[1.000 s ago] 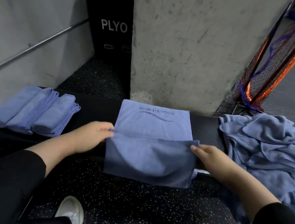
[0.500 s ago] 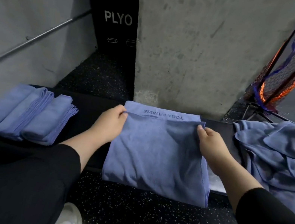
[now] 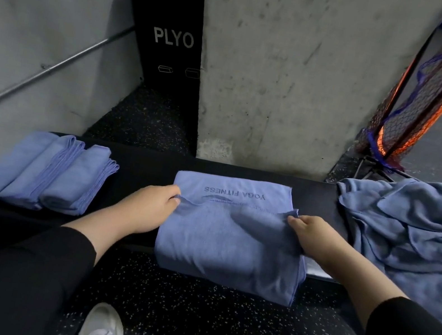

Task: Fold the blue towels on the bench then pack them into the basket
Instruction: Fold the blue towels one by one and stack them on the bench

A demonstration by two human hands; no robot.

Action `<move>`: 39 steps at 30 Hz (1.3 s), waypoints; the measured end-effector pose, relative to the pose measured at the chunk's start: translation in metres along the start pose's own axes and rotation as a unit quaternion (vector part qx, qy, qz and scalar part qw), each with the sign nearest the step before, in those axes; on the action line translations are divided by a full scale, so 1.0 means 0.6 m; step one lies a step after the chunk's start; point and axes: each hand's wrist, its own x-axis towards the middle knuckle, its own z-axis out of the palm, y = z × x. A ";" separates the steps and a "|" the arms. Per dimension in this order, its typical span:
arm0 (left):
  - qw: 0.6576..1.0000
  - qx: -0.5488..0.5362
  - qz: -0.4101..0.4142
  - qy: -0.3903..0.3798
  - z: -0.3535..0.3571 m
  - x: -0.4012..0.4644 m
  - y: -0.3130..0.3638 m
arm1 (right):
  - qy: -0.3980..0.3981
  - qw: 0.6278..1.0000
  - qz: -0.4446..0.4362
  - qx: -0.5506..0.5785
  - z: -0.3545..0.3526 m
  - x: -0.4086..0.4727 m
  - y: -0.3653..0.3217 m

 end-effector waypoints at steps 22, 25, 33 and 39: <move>0.992 -0.013 -0.039 0.122 -0.005 0.103 -0.020 | 0.135 0.986 -0.070 -0.072 -0.003 0.137 -0.024; 0.989 0.009 -0.046 0.140 -0.005 0.118 -0.019 | 0.149 0.980 -0.074 -0.105 -0.004 0.157 -0.025; 0.980 0.094 -0.040 0.172 0.020 0.151 -0.022 | 0.182 0.960 -0.088 -0.194 0.012 0.181 -0.015; 0.972 0.193 0.043 0.125 0.029 0.164 -0.030 | 0.120 0.950 -0.177 -0.229 0.006 0.183 -0.012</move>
